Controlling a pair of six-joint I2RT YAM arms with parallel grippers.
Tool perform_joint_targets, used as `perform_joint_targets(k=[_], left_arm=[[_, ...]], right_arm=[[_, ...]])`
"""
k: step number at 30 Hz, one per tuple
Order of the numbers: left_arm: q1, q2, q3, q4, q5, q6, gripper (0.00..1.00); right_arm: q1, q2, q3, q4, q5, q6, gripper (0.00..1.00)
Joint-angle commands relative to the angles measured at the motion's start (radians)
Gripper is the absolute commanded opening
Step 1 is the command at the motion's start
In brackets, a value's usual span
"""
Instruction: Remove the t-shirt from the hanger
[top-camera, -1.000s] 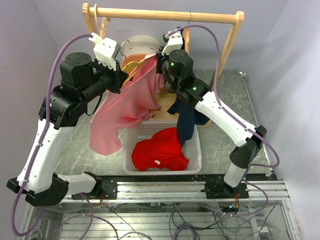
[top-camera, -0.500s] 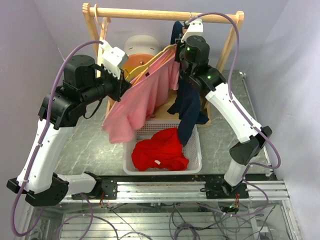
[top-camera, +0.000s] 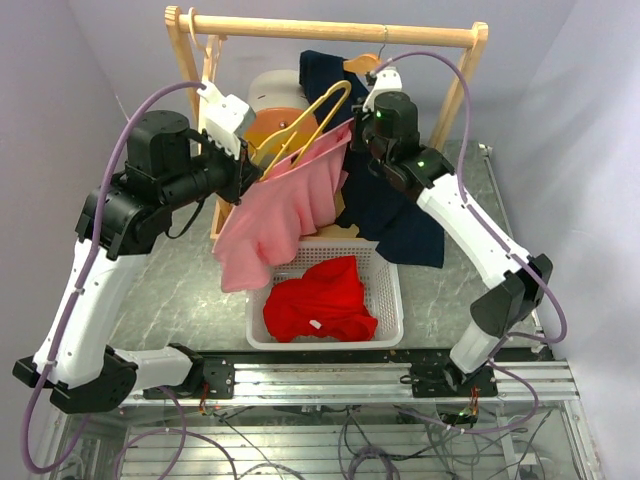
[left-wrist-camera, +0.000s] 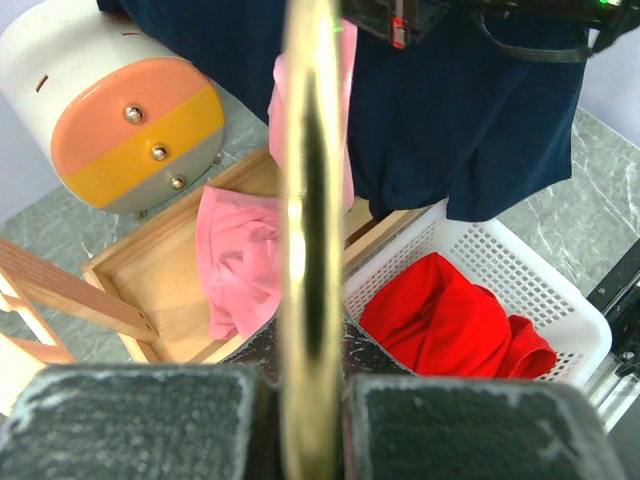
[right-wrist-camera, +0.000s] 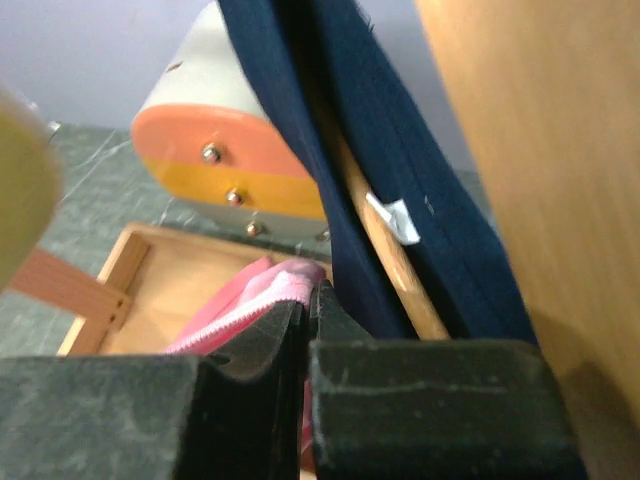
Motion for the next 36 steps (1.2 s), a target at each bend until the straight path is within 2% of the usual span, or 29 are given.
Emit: perform_joint_targets(k=[1,6,11,15,22,31,36], left_arm=[[0.004,-0.001,0.008,-0.011,-0.039,-0.058,0.07],[0.004,0.043,0.044,0.059,-0.085,-0.141,0.07],[0.004,0.111,0.149,-0.028,-0.166,-0.228,0.07],[0.004,0.105,0.149,-0.033,-0.29,-0.257,0.07],[0.007,0.137,0.102,0.139,-0.303,-0.321,0.07],[0.009,0.235,0.16,0.338,-0.273,-0.379,0.07],[0.014,0.231,0.14,0.404,-0.31,-0.384,0.07]], right_arm=[[0.035,-0.107,-0.074,0.08,-0.055,-0.016,0.0],[0.166,-0.168,-0.124,0.084,-0.099,-0.061,0.0],[0.283,-0.189,-0.138,0.056,-0.138,-0.084,0.0],[0.33,-0.206,-0.168,0.041,-0.15,-0.077,0.0],[0.388,-0.23,-0.234,0.029,-0.294,-0.056,0.0],[0.45,-0.249,-0.364,0.018,-0.409,-0.027,0.0],[0.489,-0.254,-0.386,-0.06,-0.452,-0.04,0.0]])
